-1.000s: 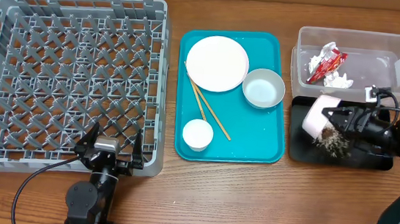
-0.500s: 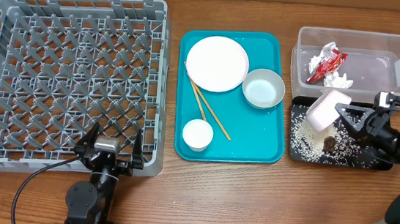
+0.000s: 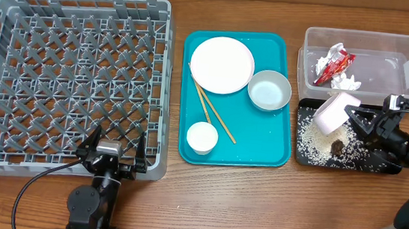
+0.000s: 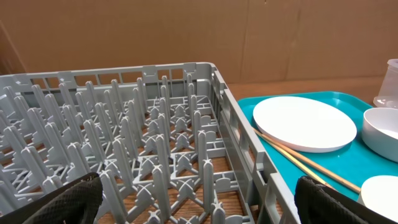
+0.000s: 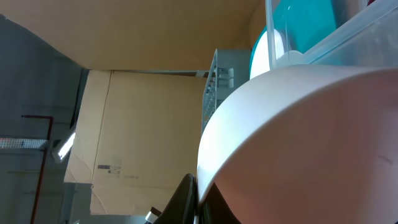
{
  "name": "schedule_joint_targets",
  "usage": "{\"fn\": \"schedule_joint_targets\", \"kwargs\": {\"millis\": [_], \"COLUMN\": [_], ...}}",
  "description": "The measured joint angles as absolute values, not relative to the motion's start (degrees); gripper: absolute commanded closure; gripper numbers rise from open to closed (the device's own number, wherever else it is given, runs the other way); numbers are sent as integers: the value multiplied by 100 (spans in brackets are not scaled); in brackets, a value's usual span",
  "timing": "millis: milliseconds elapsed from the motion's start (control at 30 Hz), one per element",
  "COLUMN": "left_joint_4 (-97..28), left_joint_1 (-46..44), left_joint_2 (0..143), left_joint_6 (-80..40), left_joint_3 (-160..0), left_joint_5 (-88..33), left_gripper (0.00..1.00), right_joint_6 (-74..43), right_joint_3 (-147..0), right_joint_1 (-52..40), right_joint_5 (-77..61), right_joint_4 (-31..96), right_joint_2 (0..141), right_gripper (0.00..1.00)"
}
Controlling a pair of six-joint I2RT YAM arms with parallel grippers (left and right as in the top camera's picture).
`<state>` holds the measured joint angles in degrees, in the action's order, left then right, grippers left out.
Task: Sort waste into correct bins and load items into the dishwasher
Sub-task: 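Lift the pink bowl over the black tray and tip out the rice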
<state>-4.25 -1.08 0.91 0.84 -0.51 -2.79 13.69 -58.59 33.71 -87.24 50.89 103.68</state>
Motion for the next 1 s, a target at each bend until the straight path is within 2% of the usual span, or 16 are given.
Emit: {"fn": "schedule_joint_targets", "kwargs": {"millis": [600,1000], "left_joint_4": [-425,-427], "left_joint_1": [-108,-108], "left_joint_2": [91,91], "left_joint_6": [86,84], "left_joint_3": [-51,-51], "left_joint_5": [-279,-279], "left_gripper": [0,0], "right_joint_6": [1433,1514], "right_joint_3": [-5859,-5859], "right_joint_1": [3371,3326], "right_joint_5": [-8722,-8621], "right_joint_4": [4823,5092], "right_joint_2": [10108,9817], "right_gripper": [96,96]}}
